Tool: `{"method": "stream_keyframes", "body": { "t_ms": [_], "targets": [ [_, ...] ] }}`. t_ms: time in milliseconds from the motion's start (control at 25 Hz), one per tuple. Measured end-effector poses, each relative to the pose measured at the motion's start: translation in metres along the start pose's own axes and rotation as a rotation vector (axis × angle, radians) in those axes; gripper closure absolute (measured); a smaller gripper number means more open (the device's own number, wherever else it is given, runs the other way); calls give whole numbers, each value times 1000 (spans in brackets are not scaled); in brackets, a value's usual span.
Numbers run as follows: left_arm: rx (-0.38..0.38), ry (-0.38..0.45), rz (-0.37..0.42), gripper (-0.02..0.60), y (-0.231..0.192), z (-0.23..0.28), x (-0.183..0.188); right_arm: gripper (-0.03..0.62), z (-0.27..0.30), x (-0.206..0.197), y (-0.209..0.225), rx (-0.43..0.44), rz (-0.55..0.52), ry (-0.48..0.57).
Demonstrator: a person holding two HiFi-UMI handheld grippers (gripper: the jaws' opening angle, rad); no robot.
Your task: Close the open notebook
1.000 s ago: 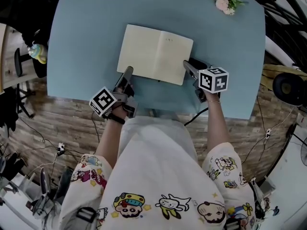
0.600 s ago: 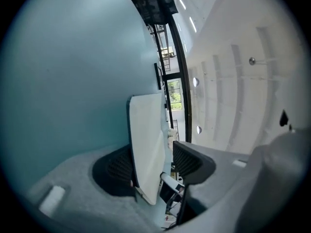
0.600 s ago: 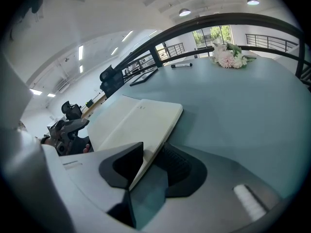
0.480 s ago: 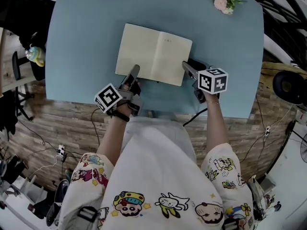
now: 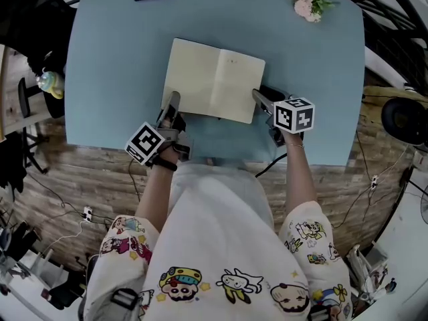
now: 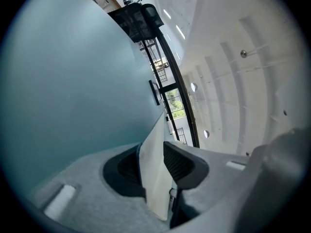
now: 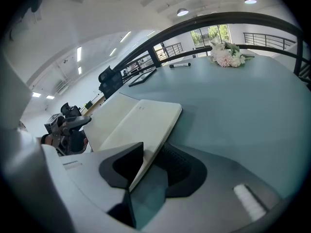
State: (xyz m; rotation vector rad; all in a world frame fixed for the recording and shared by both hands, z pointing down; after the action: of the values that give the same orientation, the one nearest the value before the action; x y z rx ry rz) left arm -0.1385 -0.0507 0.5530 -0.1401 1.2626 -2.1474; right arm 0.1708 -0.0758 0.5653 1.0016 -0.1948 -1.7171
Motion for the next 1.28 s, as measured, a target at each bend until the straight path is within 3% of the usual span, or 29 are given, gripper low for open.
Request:
{"method": "stream_keyframes", "body": {
  "t_ms": [80, 200, 600, 1280],
  "targets": [
    [13, 24, 4, 481, -2, -1, 9, 451, 1, 0, 0, 1, 3, 0],
    [32, 29, 20, 546, -4, -1, 13, 451, 1, -1, 1, 1, 3, -1],
    [33, 19, 95, 554, 9, -6, 13, 454, 0, 0, 0, 4, 29, 10],
    [-33, -33, 415, 552, 58, -22, -8, 422, -17, -10, -7, -18, -49, 136]
  ]
}}
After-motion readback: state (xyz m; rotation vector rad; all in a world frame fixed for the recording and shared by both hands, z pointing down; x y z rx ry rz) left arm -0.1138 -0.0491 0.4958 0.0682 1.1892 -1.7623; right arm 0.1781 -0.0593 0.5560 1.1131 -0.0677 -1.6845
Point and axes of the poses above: the fingertips, and each gripper's own axes: z forward along the fingers, y to its right, x out of its top, the point moved 6 cm from there along -z, backward along the fingers, and after that the axes turned 13 degrees about x, right-handed, at the moved point
